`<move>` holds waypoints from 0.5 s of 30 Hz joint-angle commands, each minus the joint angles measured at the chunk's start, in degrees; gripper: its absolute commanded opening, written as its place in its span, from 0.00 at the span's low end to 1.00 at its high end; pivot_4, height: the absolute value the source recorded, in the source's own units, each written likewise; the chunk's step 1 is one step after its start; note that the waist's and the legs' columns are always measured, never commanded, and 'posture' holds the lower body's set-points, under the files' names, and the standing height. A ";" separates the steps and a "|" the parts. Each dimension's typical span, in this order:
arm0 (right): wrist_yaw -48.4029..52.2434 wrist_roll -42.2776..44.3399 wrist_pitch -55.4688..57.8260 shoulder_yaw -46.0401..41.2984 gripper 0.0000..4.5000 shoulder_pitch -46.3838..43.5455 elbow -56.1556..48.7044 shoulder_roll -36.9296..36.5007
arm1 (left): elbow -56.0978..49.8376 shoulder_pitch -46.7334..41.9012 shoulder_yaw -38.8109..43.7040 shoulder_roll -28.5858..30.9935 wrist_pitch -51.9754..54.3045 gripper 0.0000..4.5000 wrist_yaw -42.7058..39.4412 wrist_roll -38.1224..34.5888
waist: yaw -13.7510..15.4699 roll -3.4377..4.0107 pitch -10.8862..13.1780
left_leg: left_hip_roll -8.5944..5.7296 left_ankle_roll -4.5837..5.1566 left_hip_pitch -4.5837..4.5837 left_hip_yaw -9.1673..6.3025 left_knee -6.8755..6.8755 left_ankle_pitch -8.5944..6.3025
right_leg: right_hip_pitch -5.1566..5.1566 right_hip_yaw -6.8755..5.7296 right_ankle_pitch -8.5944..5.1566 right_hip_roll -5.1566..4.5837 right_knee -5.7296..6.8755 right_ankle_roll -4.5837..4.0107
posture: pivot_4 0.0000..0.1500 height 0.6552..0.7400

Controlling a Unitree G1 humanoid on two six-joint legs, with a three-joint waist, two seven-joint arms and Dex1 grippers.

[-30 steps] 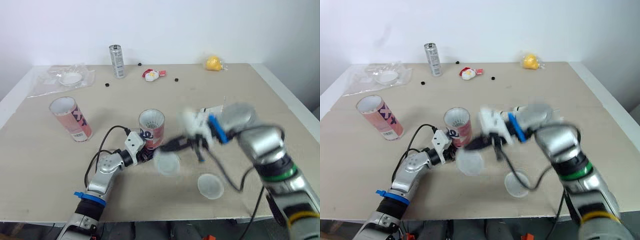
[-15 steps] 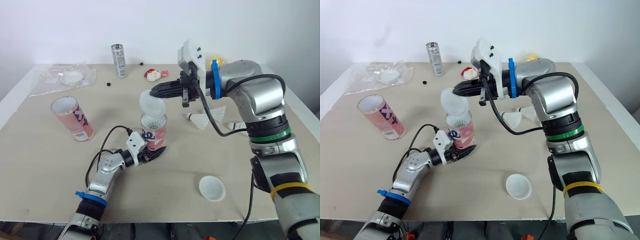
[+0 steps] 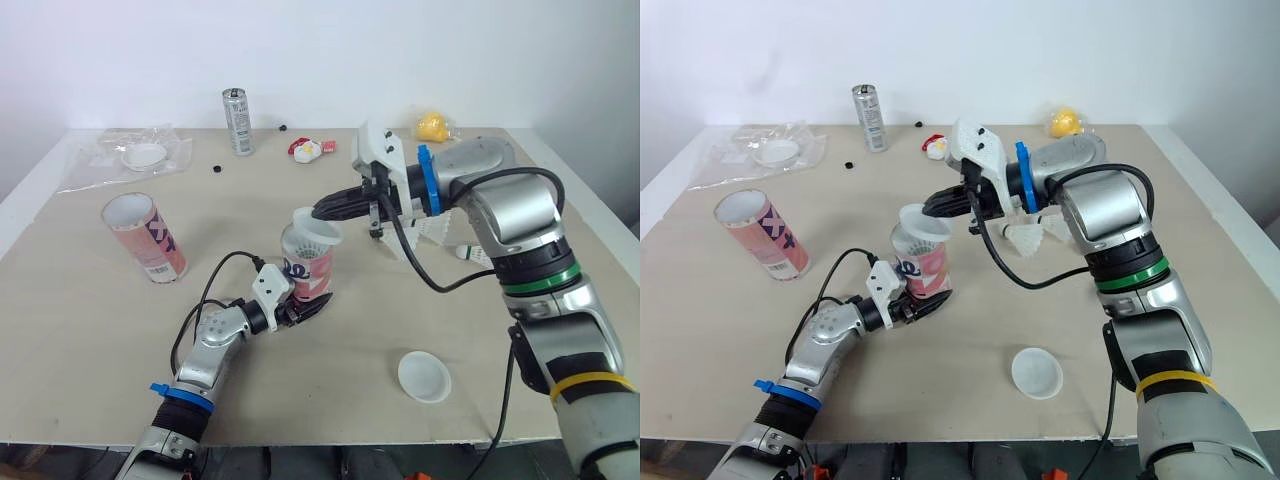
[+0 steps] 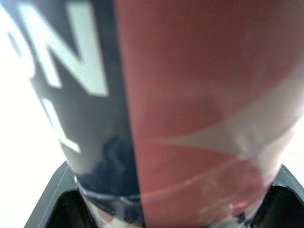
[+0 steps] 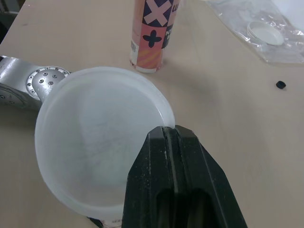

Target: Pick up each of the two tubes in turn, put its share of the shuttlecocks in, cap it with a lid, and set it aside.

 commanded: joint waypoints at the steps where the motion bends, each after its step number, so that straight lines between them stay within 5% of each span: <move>1: -0.79 0.12 -0.71 -0.69 0.01 0.03 -2.41 1.26 | 2.76 1.49 -2.00 -0.54 1.50 0.65 0.07 1.18 | -0.02 0.00 0.00 | 0.00 0.00 0.00 0.00 0.00 0.00 | 0.00 0.00 0.00 0.00 0.00 0.00 | 1.00 1.00; 15: -0.29 -0.54 -1.24 -0.39 0.01 -0.33 -3.56 1.27 | 2.56 1.57 -2.28 -0.67 1.57 0.65 0.09 1.34 | 0.01 0.00 0.00 | -0.04 0.00 -0.03 -0.02 -0.12 0.00 | -0.05 -0.01 -0.03 -0.06 -0.04 -0.01 | 1.00 1.00</move>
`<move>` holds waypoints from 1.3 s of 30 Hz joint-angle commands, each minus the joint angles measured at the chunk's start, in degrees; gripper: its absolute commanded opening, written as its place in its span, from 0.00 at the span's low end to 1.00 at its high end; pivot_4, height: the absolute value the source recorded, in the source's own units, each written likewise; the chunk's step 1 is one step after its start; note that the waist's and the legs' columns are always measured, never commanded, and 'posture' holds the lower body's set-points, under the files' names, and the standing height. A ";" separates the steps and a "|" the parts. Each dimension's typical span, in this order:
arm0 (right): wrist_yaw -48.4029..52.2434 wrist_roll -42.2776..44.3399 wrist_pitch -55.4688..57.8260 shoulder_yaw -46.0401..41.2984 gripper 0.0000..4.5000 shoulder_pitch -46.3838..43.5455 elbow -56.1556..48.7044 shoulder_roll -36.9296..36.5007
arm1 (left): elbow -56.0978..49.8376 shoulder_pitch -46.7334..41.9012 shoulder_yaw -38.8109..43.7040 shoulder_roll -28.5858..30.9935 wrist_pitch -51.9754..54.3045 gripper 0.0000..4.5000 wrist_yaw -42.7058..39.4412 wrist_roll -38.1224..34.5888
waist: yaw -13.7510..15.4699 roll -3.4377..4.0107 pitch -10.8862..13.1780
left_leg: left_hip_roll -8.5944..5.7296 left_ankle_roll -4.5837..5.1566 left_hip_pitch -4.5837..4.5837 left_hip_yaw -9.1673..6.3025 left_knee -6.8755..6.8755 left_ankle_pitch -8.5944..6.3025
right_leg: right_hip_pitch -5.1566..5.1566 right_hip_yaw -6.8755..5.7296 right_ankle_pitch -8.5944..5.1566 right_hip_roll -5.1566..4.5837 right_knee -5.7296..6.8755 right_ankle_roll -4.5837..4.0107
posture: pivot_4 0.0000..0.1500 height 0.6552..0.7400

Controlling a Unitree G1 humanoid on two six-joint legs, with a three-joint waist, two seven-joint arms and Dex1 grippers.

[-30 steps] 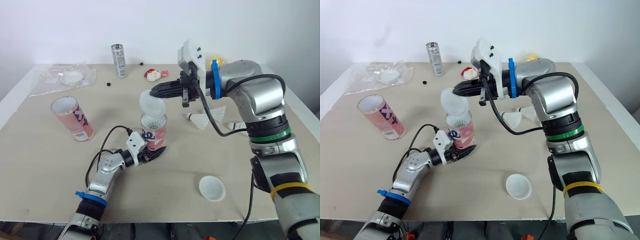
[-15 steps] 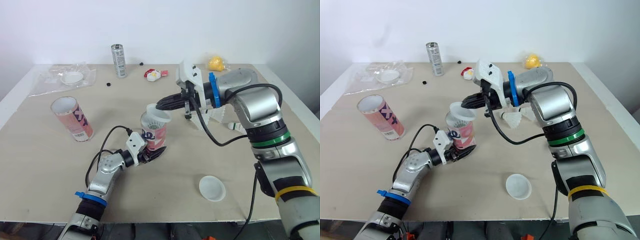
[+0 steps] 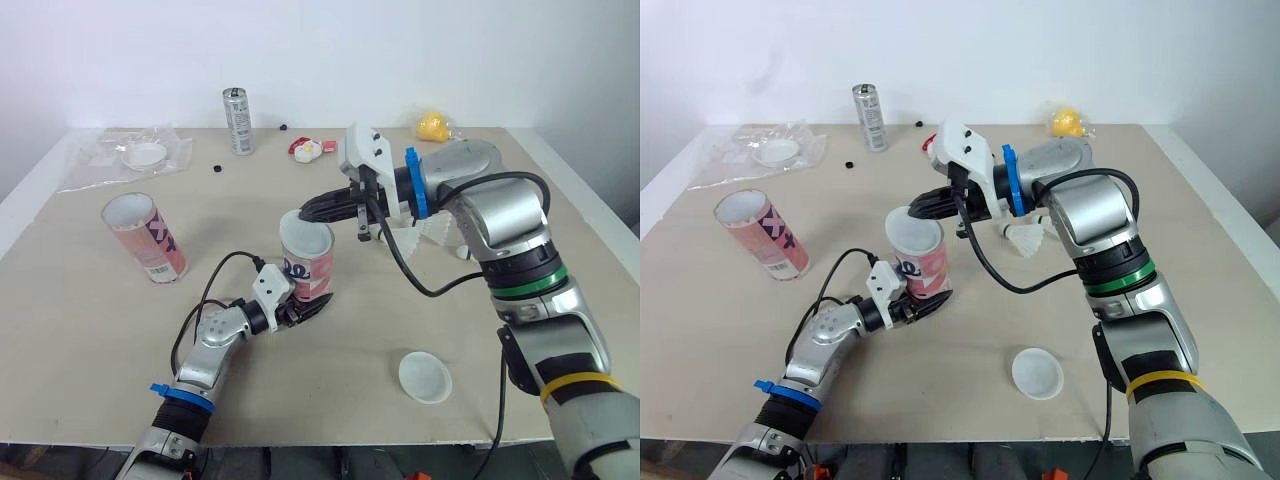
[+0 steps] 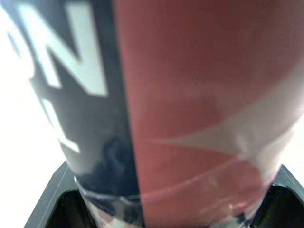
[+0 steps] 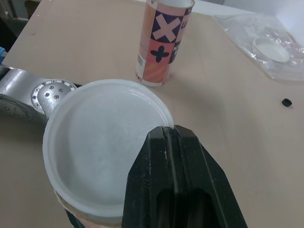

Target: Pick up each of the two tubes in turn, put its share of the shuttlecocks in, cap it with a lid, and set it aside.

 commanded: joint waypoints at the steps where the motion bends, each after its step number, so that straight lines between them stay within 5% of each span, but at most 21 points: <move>1: 0.56 -0.66 -1.22 -0.45 0.01 -0.47 -2.00 -0.98 | 2.76 1.47 -2.21 -0.60 1.62 0.65 0.06 1.29 | 0.00 0.00 0.00 | 0.00 0.00 0.00 0.00 -0.02 0.00 | 0.00 0.00 0.00 0.00 -0.01 0.00 | 1.00 1.00; 24: 2.30 2.35 0.30 -3.82 0.01 -4.82 -4.17 -1.39 | 2.63 1.88 -2.53 -0.85 1.82 0.65 0.10 1.37 | 0.03 0.00 0.00 | -0.01 0.02 0.00 -0.01 -0.57 0.01 | 0.07 -0.03 0.03 -0.03 -0.70 0.00 | 1.00 1.00; 39: 2.26 -4.55 -6.27 1.90 0.01 0.51 -1.72 -2.03 | 2.58 1.67 -2.56 -0.74 2.19 0.65 -0.09 1.38 | 0.05 0.02 -0.01 | -0.03 0.02 -0.01 -0.01 -0.59 0.01 | 0.09 -0.04 0.03 -0.05 -0.75 0.02 | 1.00 1.00</move>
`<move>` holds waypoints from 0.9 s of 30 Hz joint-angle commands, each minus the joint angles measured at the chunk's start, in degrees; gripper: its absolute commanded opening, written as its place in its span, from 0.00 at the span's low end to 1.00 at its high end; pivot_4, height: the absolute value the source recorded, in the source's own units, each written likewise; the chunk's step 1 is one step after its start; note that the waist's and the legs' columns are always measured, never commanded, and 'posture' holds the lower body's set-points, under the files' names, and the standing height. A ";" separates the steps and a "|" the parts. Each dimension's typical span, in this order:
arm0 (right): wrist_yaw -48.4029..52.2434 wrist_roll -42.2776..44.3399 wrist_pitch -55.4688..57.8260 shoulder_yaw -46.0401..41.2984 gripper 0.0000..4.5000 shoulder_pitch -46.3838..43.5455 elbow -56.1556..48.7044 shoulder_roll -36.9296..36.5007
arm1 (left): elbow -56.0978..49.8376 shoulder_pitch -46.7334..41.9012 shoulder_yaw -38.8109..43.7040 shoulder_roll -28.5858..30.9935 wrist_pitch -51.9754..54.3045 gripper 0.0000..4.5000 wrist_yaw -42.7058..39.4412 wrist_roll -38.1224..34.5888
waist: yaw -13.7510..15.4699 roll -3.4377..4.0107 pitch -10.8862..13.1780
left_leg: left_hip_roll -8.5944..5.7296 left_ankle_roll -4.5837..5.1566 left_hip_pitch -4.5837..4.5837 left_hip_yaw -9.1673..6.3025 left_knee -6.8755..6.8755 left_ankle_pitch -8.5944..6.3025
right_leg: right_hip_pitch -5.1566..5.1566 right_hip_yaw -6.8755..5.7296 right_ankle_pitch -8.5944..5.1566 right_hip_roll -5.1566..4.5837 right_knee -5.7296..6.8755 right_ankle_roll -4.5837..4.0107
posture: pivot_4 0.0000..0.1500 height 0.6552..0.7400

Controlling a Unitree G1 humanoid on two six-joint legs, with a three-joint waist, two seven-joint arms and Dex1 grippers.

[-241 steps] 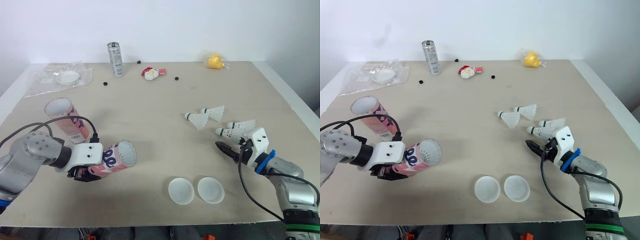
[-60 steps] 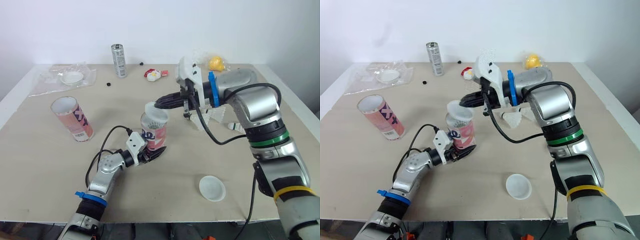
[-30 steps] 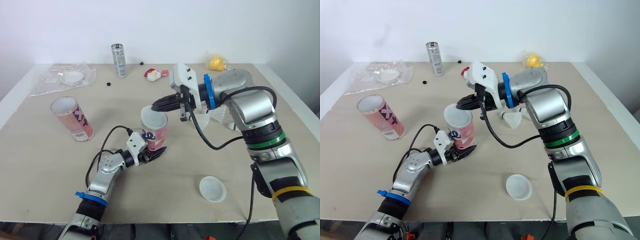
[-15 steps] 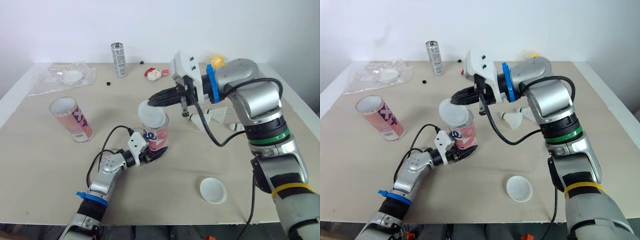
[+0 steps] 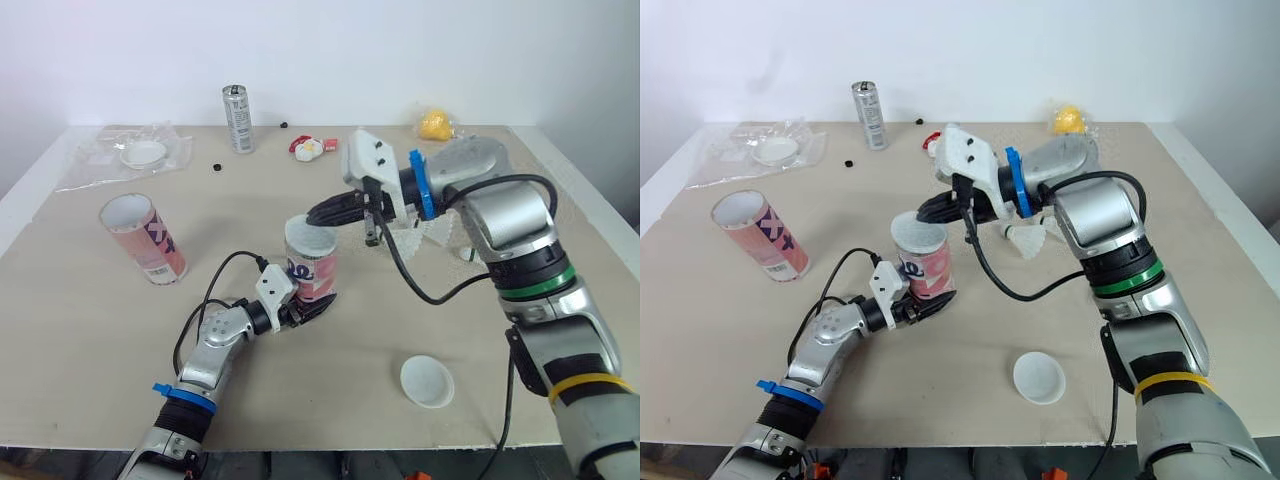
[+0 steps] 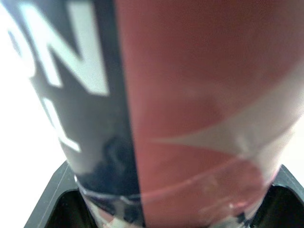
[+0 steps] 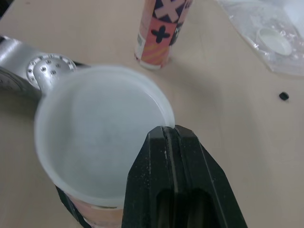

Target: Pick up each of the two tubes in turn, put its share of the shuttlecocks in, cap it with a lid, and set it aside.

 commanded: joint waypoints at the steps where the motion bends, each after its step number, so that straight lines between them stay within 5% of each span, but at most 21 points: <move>1: -0.08 -2.54 -4.17 1.01 0.01 0.41 -1.13 -0.23 | 3.00 1.66 -2.03 -0.19 2.18 0.65 0.03 1.25 | 0.00 0.00 0.00 | 0.00 0.00 0.00 0.00 0.00 0.00 | 0.00 0.00 0.00 0.00 0.00 0.00 | 1.00 1.00; 12: -1.09 -12.12 -30.01 3.21 0.01 2.33 -1.31 -0.66 | 3.25 1.14 -1.82 0.11 2.13 0.65 -0.21 1.15 | -0.01 0.01 -0.01 | 0.01 0.00 0.06 0.04 -0.01 0.00 | 0.01 0.01 0.01 0.01 0.00 0.00 | 1.00 1.00; 27: -3.99 -17.52 -41.20 2.80 0.01 1.46 4.37 -0.14 | 3.37 1.21 -2.06 0.12 2.22 0.65 -0.50 1.18 | -0.01 0.01 -0.01 | 0.02 0.00 0.13 0.07 -0.01 0.00 | 0.06 0.02 0.04 0.00 0.00 -0.04 | 1.00 1.00</move>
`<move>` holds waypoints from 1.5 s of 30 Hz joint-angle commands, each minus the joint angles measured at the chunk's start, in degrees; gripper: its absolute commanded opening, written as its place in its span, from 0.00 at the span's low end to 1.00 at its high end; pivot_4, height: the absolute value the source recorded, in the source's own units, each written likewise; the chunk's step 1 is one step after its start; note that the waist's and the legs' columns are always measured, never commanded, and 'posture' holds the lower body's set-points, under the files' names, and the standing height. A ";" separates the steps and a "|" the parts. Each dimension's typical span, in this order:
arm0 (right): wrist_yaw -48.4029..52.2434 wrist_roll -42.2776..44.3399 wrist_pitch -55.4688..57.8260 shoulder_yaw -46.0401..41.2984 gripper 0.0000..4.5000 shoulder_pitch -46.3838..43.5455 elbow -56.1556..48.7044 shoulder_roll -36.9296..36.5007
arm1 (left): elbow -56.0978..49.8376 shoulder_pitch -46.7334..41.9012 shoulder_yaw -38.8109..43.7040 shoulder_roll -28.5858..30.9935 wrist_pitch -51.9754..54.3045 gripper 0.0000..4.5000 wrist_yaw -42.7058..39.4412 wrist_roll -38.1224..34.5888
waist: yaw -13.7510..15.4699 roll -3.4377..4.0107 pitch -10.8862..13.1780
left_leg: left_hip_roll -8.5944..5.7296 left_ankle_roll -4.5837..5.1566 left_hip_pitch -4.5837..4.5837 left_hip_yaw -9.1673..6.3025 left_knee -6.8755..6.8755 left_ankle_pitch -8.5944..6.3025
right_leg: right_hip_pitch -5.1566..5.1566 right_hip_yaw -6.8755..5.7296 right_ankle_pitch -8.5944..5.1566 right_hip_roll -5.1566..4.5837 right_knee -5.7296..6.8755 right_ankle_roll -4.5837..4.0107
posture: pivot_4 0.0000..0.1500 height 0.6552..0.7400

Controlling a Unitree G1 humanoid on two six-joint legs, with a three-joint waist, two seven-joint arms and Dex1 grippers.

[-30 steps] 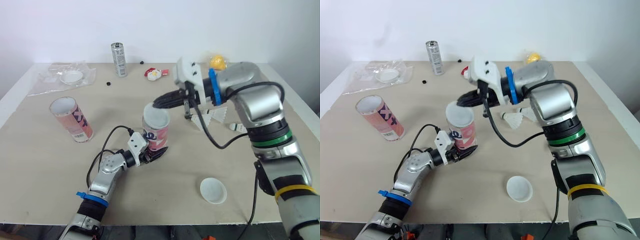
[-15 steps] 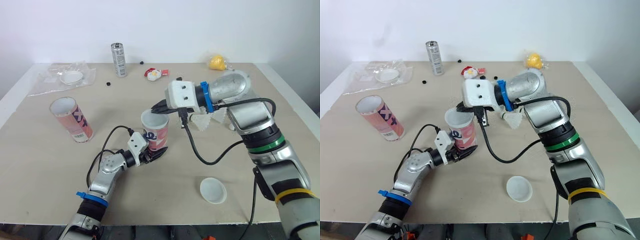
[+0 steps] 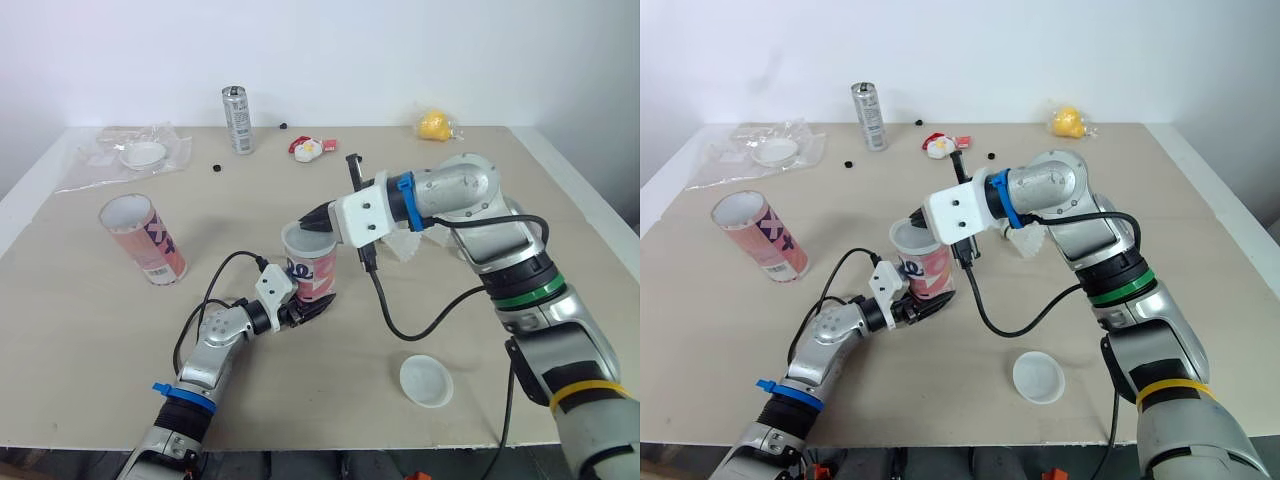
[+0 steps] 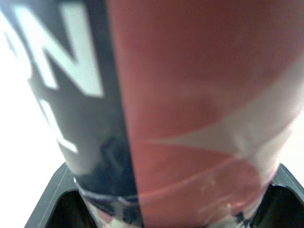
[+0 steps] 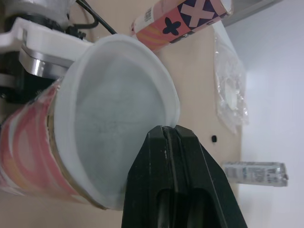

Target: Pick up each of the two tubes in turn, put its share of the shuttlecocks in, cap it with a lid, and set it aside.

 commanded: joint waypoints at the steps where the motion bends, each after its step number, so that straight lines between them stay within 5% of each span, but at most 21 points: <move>1: -0.03 -1.01 -0.11 -0.53 0.01 -1.31 1.50 -0.19 | 3.12 1.39 -2.10 -0.10 1.88 0.65 -0.38 1.24 | 0.00 0.00 0.00 | 0.00 0.00 0.01 0.00 0.00 0.00 | 0.01 0.00 0.00 0.00 0.00 -0.01 | 1.00 1.00; 45: -11.48 -19.55 -30.05 3.92 0.01 -5.04 5.61 -3.31 | 3.07 1.39 -2.63 -0.51 2.26 0.65 -0.94 1.37 | 0.06 0.01 -0.01 | 0.04 0.04 0.11 0.24 0.00 0.03 | 0.02 0.07 0.07 -0.09 -0.01 -0.11 | 1.00 1.00</move>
